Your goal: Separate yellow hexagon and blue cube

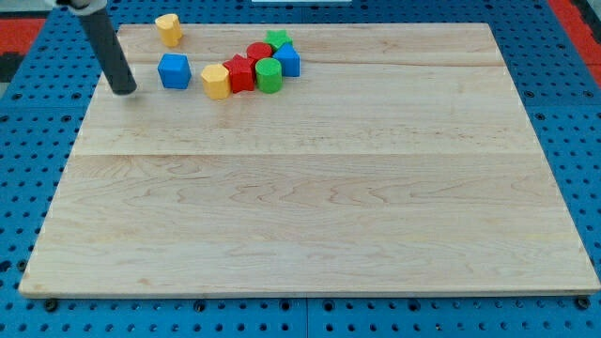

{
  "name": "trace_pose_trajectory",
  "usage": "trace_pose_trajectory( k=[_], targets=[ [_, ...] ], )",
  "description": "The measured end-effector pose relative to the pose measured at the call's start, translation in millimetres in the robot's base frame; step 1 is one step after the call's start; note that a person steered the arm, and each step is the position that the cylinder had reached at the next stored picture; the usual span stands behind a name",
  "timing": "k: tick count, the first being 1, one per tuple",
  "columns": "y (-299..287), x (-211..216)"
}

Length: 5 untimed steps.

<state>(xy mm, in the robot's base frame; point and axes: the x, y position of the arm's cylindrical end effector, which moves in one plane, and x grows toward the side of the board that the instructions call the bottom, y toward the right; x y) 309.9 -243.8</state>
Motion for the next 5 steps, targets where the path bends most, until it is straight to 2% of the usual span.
trace_pose_trajectory(
  k=[1, 2, 4, 5],
  targets=[
    [-8, -39],
    [12, -41],
    [69, -9],
    [77, -2]
  ],
)
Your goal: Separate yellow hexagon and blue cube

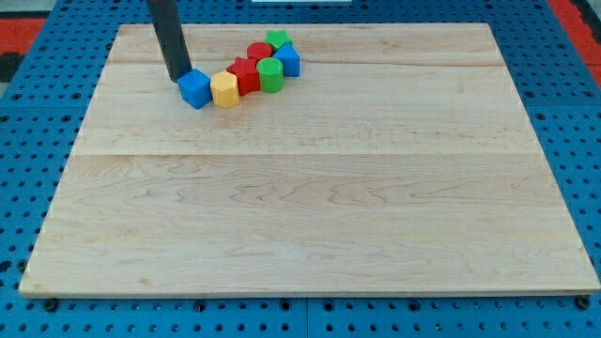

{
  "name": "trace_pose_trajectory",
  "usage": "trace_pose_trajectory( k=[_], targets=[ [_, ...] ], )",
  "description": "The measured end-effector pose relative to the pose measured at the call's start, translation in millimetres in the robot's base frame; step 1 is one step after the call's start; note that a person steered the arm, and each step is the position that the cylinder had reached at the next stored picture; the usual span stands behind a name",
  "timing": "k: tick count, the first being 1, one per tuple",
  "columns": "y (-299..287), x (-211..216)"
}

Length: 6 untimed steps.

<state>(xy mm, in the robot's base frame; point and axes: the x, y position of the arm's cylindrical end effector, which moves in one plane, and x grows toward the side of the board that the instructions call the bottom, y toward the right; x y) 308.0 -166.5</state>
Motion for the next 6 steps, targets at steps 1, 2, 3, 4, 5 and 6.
trace_pose_trajectory(
  k=[1, 2, 3, 4, 5, 6],
  targets=[
    [15, 3],
    [43, 22],
    [63, 36],
    [59, 57],
    [41, 84],
    [68, 65]
  ],
)
